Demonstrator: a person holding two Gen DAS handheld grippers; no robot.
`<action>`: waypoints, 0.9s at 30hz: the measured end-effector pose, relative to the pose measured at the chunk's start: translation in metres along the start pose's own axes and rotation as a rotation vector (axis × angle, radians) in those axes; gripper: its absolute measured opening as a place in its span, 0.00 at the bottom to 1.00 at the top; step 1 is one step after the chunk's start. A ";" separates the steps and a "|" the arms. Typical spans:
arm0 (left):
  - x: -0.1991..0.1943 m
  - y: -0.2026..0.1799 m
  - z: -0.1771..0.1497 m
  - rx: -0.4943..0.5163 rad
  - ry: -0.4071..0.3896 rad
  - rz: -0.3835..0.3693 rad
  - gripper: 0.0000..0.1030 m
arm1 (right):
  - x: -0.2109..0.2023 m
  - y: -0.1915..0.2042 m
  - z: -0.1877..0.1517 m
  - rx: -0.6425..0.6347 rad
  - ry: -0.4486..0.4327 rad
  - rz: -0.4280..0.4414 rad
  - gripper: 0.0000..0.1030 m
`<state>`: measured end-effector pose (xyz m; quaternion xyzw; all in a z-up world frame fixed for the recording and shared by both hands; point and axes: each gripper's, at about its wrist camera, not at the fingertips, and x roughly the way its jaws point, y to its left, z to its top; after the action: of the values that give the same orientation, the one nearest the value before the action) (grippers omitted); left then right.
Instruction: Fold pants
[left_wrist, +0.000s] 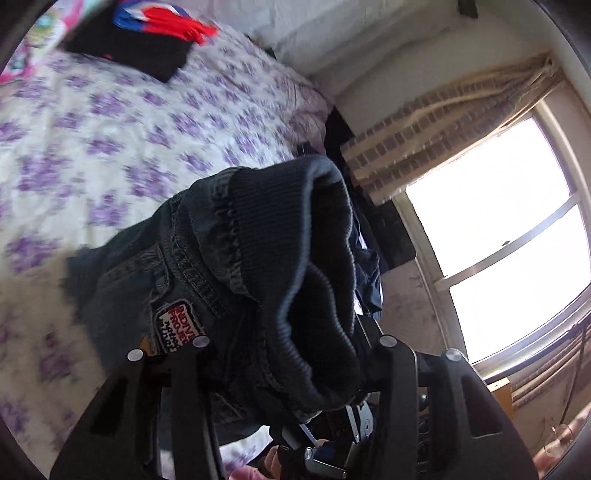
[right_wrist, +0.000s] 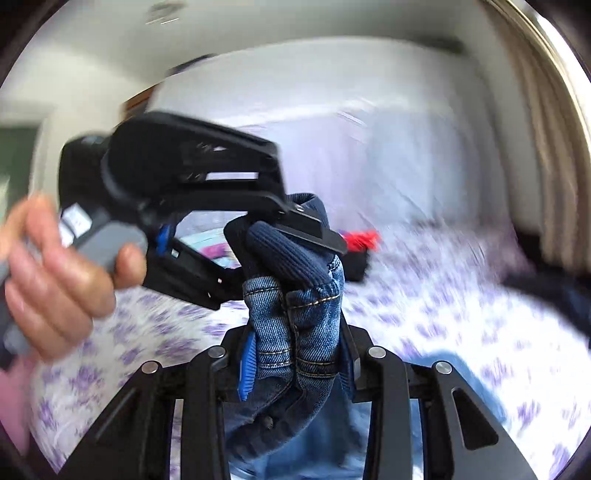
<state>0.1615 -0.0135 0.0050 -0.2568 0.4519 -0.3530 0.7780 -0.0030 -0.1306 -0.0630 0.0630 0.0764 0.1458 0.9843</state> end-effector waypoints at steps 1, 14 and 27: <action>0.022 -0.003 0.006 0.000 0.033 -0.004 0.43 | 0.003 -0.016 -0.003 0.052 0.015 -0.012 0.35; 0.159 -0.004 0.008 0.026 0.200 0.129 0.48 | 0.037 -0.132 -0.060 0.567 0.189 0.008 0.36; 0.089 -0.041 0.001 0.225 -0.045 0.159 0.83 | 0.029 -0.144 -0.059 0.545 0.220 0.001 0.52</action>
<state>0.1796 -0.1085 -0.0117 -0.1391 0.4106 -0.3328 0.8374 0.0549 -0.2530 -0.1458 0.3090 0.2188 0.1265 0.9169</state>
